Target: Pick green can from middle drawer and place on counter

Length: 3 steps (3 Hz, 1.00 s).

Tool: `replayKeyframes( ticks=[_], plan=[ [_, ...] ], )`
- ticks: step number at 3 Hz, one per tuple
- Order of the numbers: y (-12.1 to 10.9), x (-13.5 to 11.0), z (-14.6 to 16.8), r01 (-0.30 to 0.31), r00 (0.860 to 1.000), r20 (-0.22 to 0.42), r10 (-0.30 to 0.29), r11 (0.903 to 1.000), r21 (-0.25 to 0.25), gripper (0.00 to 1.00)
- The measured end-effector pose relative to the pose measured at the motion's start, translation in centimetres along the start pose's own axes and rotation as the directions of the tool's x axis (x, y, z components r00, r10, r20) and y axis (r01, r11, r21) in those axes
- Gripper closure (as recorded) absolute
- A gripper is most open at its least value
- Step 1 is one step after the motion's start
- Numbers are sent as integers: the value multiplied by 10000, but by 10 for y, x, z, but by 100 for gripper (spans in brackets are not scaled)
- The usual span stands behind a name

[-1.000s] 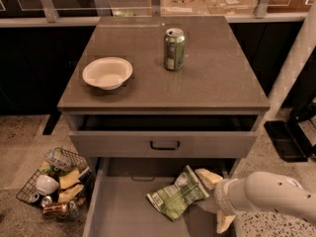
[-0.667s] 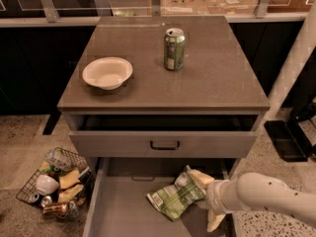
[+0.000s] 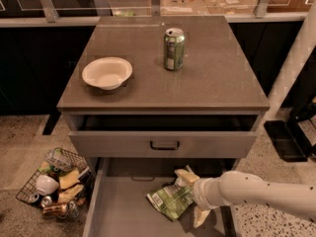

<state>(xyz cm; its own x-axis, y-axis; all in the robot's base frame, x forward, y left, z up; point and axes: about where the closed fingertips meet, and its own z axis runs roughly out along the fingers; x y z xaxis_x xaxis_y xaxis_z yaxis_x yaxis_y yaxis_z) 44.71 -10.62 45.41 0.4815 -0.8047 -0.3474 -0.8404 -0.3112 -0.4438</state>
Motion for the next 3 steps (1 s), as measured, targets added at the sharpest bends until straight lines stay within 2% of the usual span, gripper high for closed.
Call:
replayKeyframes(
  ticks=[2,3],
  plan=[
    [-15,27,31,371,9962,-767,-413,9978,-552,0],
    [-11,40,40,393,9953,-857,-458,9963,-763,0]
  ],
)
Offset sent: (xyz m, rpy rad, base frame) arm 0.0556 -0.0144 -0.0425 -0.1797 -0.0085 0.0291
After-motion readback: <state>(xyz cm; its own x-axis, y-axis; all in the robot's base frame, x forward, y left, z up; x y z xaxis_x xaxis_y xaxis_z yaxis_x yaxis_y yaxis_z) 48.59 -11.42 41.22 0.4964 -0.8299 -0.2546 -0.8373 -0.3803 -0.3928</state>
